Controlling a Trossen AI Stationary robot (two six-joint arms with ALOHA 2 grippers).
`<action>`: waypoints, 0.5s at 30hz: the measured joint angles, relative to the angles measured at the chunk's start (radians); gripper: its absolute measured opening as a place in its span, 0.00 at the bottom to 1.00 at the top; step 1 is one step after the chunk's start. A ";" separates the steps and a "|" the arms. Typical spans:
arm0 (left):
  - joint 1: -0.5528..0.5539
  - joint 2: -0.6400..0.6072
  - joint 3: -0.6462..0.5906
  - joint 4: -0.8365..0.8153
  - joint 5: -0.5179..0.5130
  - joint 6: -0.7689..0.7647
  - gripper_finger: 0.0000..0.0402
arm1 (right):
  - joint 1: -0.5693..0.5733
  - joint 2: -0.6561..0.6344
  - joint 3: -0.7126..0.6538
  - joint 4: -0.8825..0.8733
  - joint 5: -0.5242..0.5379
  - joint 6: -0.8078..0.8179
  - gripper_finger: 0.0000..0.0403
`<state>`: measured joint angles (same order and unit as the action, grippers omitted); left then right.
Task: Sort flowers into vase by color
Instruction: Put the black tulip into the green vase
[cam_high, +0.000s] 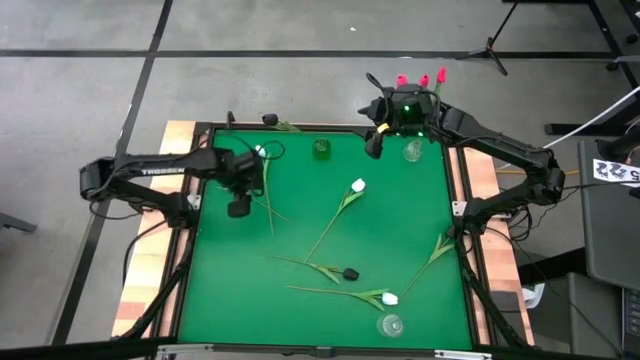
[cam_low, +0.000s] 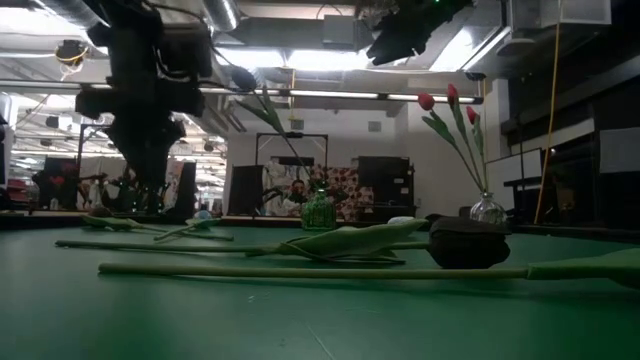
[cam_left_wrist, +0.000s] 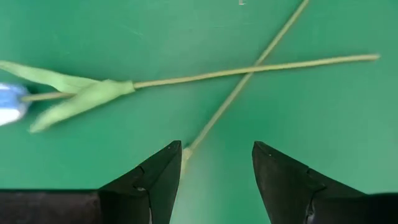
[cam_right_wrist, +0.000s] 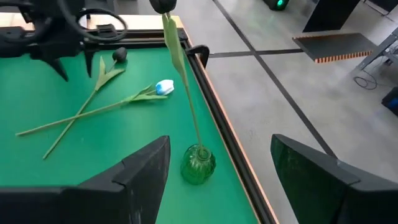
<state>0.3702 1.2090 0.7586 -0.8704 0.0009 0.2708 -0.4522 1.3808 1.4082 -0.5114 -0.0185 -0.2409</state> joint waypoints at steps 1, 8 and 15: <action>0.020 0.007 0.000 0.000 0.006 0.036 0.48 | 0.000 0.000 0.000 -0.002 0.000 0.000 0.69; 0.118 0.086 0.000 -0.008 0.065 0.199 0.48 | 0.000 0.000 0.000 -0.017 0.000 -0.004 0.69; 0.146 0.185 0.000 0.010 0.067 0.296 0.48 | 0.000 0.000 0.000 -0.017 0.000 -0.004 0.69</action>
<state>0.5159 1.3941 0.7586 -0.8600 0.0677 0.5668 -0.4522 1.3808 1.4082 -0.5282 -0.0189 -0.2448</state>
